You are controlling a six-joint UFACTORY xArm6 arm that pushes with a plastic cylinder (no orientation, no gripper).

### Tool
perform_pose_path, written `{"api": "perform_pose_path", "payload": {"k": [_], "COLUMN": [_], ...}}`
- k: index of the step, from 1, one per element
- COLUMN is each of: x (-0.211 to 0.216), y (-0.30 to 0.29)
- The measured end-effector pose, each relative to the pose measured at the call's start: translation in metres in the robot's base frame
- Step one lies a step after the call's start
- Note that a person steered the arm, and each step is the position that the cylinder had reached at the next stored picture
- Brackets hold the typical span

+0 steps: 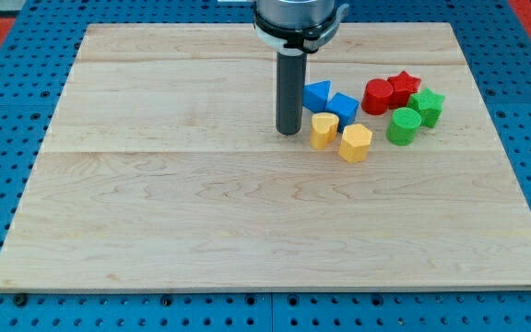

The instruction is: Point your arm to green circle

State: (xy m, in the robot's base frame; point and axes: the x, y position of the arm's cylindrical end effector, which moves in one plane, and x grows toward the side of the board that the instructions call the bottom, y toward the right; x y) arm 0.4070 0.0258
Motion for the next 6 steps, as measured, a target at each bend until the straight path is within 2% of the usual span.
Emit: {"api": "perform_pose_path", "payload": {"k": [1, 2, 3, 4, 6], "x": [0.004, 0.058, 0.083, 0.074, 0.015], "y": [0.0, 0.0, 0.062, 0.137, 0.125]}}
